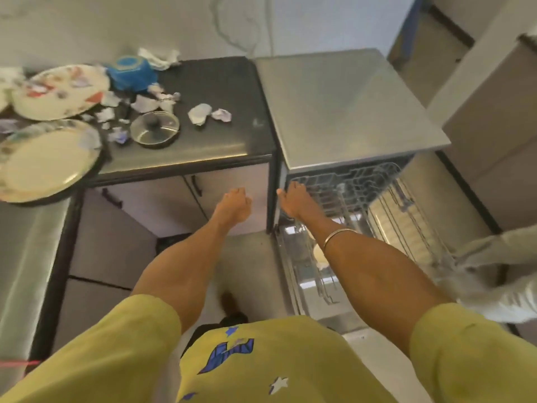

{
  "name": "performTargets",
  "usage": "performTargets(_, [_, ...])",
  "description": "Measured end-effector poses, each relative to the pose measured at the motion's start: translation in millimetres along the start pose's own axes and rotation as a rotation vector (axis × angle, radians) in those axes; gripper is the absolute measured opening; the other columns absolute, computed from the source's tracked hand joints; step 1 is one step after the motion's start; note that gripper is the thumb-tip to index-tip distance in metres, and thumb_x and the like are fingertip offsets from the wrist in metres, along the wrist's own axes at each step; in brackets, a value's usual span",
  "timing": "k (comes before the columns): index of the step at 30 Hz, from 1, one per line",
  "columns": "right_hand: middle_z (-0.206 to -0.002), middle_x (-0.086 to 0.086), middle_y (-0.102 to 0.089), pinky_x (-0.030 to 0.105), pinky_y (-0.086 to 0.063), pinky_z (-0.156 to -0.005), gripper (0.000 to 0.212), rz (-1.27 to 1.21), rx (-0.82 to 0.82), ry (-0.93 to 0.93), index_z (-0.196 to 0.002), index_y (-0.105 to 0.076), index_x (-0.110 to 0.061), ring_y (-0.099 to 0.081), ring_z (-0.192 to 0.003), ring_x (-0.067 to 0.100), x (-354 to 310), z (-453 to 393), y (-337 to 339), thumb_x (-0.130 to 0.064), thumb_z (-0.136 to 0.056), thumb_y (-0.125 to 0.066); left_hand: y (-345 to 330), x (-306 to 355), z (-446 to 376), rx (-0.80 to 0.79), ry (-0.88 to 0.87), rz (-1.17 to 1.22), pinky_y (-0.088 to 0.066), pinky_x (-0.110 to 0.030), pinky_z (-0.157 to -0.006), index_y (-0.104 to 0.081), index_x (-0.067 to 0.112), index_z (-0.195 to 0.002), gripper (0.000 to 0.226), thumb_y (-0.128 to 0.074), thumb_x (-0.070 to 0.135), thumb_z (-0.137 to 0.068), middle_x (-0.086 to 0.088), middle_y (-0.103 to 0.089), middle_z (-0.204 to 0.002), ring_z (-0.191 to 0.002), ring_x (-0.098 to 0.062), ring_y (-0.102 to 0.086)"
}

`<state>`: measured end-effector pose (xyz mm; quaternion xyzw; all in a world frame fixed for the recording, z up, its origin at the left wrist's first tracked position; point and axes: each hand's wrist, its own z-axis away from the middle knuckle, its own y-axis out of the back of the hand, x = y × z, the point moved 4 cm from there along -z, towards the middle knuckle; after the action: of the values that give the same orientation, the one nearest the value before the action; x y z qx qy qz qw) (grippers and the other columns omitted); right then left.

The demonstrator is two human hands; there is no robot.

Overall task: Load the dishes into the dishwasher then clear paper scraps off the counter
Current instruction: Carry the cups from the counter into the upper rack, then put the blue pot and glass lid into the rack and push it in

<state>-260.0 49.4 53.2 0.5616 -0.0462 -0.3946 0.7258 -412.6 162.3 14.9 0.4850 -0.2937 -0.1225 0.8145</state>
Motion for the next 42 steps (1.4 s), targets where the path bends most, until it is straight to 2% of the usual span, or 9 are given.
performTargets(6, [-0.145, 0.025, -0.040, 0.047, -0.038, -0.106, 0.062, 0.037, -0.066, 0.185, -0.142, -0.036, 0.006, -0.044, -0.129, 0.040, -98.1, -22.1, -28.9, -0.043, -0.104, -0.031, 37.9, -93.5, 36.5, 0.134, 0.188, 0.142, -0.032, -0.048, -0.113, -0.036, -0.003, -0.141, 0.053, -0.030, 0.035, -0.104, -0.023, -0.041, -0.146, -0.134, -0.038, -0.040])
performTargets(11, [-0.150, 0.022, -0.036, 0.046, -0.033, -0.110, 0.059, 0.021, -0.069, 0.325, -0.145, -0.034, 0.004, -0.036, -0.138, 0.037, -190.6, -40.5, -40.8, -0.039, -0.105, -0.031, 77.0, -172.4, 48.3, 0.257, 0.316, 0.210, -0.030, -0.050, -0.114, -0.035, -0.003, -0.142, 0.052, -0.029, 0.033, -0.104, -0.023, -0.040, -0.148, -0.137, -0.038, -0.037])
performTargets(14, [-0.138, 0.022, -0.048, 0.045, -0.041, -0.100, 0.051, -0.030, -0.044, 0.375, -0.134, -0.046, 0.001, -0.048, -0.125, 0.039, -241.2, -52.9, -45.1, -0.039, -0.104, -0.035, 99.9, -216.9, 47.6, 0.304, 0.383, 0.233, -0.032, -0.050, -0.113, -0.038, -0.004, -0.139, 0.051, -0.030, 0.032, -0.104, -0.024, -0.043, -0.145, -0.135, -0.039, -0.040])
performTargets(17, [-0.130, 0.021, -0.054, 0.043, -0.043, -0.095, 0.044, -0.056, -0.028, 0.419, -0.126, -0.051, -0.001, -0.052, -0.119, 0.037, -278.3, -66.7, -50.4, -0.036, -0.103, -0.037, 124.1, -242.8, 47.1, 0.350, 0.384, 0.256, -0.035, -0.049, -0.109, -0.043, -0.005, -0.135, 0.046, -0.031, 0.027, -0.104, -0.024, -0.048, -0.139, -0.131, -0.038, -0.045])
performTargets(23, [-0.125, 0.023, -0.058, 0.038, -0.047, -0.091, 0.033, -0.072, 0.030, 0.457, -0.126, -0.051, -0.001, -0.056, -0.114, 0.036, -331.7, -93.9, -49.8, -0.019, -0.098, -0.045, 157.4, -264.8, 43.7, 0.432, 0.388, 0.247, -0.041, -0.046, -0.089, -0.051, 0.006, -0.113, 0.029, -0.032, 0.027, -0.105, -0.014, -0.056, -0.123, -0.117, -0.036, -0.052])
performTargets(30, [-0.127, 0.019, -0.058, 0.042, -0.049, -0.097, 0.039, -0.139, 0.111, 0.472, -0.130, -0.050, -0.005, -0.055, -0.117, 0.034, -362.4, -129.1, -35.9, -0.009, -0.091, -0.048, 187.6, -263.1, 4.5, 0.495, 0.362, 0.228, -0.046, -0.048, -0.083, -0.056, 0.009, -0.107, 0.028, -0.033, 0.025, -0.103, -0.015, -0.062, -0.112, -0.105, -0.037, -0.059])
performTargets(35, [-0.132, 0.018, -0.052, 0.042, -0.045, -0.101, 0.044, -0.144, 0.097, 0.479, -0.133, -0.047, -0.007, -0.050, -0.123, 0.033, -378.7, -167.4, -26.9, -0.014, -0.090, -0.056, 205.1, -264.2, -35.4, 0.521, 0.361, 0.207, -0.051, -0.048, -0.087, -0.058, 0.010, -0.122, 0.032, -0.037, 0.015, -0.098, -0.014, -0.065, -0.116, -0.105, -0.035, -0.062])
performTargets(38, [-0.132, 0.019, -0.051, 0.043, -0.045, -0.102, 0.049, -0.074, 0.096, 0.514, -0.132, -0.047, -0.007, -0.047, -0.124, 0.034, -391.0, -194.5, -23.3, -0.016, -0.086, -0.061, 223.5, -264.0, -64.7, 0.593, 0.323, 0.199, -0.054, -0.047, -0.083, -0.061, 0.010, -0.114, 0.029, -0.039, 0.010, -0.096, -0.015, -0.068, -0.109, -0.097, -0.034, -0.066])
performTargets(42, [-0.139, 0.017, -0.043, 0.043, -0.041, -0.105, 0.065, 0.043, -0.018, 0.580, -0.141, -0.040, -0.013, -0.041, -0.130, 0.035, -399.4, -235.4, -22.7, -0.024, -0.083, -0.067, 254.3, -263.4, -97.7, 0.656, 0.358, 0.179, -0.054, -0.043, -0.083, -0.063, 0.006, -0.110, 0.023, -0.048, 0.013, -0.094, -0.017, -0.069, -0.109, -0.101, -0.034, -0.065])
